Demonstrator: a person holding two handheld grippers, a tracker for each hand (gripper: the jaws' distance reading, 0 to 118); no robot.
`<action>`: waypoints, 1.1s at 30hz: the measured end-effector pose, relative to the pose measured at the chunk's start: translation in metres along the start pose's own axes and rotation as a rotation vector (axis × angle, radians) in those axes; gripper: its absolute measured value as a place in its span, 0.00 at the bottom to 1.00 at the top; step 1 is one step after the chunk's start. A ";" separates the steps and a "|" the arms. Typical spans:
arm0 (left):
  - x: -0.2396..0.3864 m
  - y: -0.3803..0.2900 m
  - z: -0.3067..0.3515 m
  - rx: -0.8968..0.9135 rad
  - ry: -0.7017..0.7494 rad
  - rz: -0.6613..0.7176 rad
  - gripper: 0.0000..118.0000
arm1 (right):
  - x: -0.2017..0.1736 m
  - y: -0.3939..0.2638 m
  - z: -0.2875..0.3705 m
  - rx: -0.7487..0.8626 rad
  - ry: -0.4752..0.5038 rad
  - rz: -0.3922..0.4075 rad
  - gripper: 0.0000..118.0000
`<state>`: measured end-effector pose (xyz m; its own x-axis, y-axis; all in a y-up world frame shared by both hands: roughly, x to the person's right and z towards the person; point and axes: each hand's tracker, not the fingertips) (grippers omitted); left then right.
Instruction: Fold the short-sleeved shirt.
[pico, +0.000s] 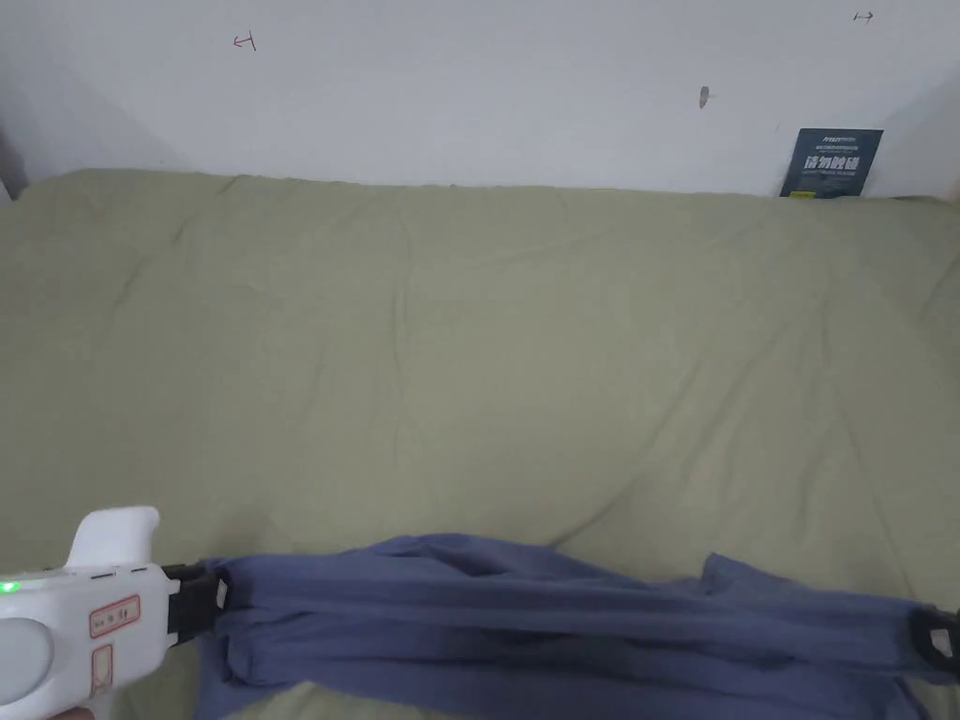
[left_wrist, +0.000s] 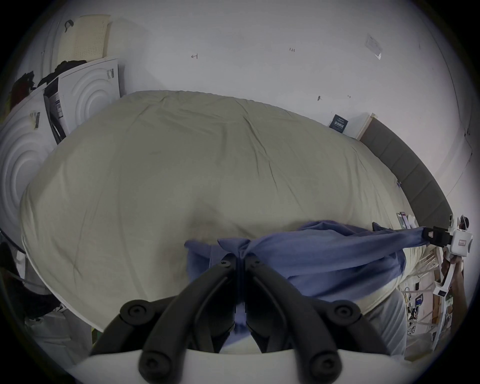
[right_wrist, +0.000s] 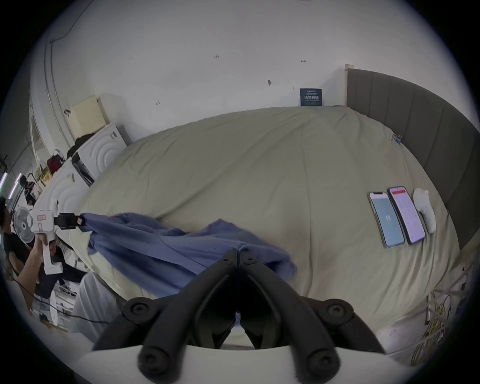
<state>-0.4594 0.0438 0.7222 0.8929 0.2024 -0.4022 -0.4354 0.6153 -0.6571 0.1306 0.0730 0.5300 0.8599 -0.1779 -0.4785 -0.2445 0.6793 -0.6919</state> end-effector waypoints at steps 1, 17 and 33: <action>-0.006 -0.005 -0.004 -0.007 0.001 0.005 0.04 | 0.001 -0.008 -0.001 -0.015 0.002 -0.007 0.02; -0.019 -0.037 -0.015 -0.058 -0.009 0.011 0.11 | 0.015 -0.035 -0.025 -0.115 -0.068 0.014 0.09; -0.052 -0.017 0.020 -0.039 -0.026 0.171 0.12 | -0.051 -0.023 -0.001 0.005 -0.095 -0.030 0.40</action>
<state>-0.4959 0.0375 0.7670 0.8080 0.3213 -0.4938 -0.5847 0.5403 -0.6052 0.0921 0.0656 0.5692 0.9055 -0.1301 -0.4039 -0.2158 0.6783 -0.7023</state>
